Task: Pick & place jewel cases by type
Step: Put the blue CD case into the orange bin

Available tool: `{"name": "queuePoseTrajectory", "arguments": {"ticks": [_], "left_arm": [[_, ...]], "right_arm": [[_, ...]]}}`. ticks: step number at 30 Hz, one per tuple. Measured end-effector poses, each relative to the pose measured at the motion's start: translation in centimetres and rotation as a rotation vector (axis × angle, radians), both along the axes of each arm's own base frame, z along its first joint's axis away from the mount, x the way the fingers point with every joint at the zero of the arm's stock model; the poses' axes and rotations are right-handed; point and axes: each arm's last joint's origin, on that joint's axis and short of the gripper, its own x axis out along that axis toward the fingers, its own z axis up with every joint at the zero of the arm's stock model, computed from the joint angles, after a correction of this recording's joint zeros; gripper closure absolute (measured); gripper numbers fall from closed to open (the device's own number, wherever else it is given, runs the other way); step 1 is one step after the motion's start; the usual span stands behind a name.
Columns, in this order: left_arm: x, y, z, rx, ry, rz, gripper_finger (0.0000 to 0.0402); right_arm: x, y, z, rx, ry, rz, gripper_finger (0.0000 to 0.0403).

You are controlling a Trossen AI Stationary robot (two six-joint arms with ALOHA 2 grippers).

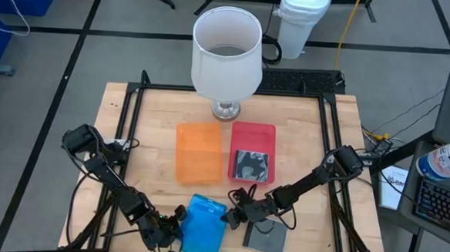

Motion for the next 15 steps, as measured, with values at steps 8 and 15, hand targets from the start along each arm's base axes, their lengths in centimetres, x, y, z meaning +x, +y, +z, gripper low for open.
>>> {"name": "queuePoseTrajectory", "arguments": {"ticks": [8, 15], "left_arm": [[-0.2, -0.1, -0.1, -0.008, 0.014, 0.012, 0.0360], [-2.2, -0.9, 1.6, 0.008, -0.006, -0.075, 0.0360]], "right_arm": [[0.1, 0.0, 0.1, -0.016, -0.028, -0.003, 0.0362], [0.3, 0.1, 1.1, -0.043, -0.103, 0.029, 0.0359]]}}
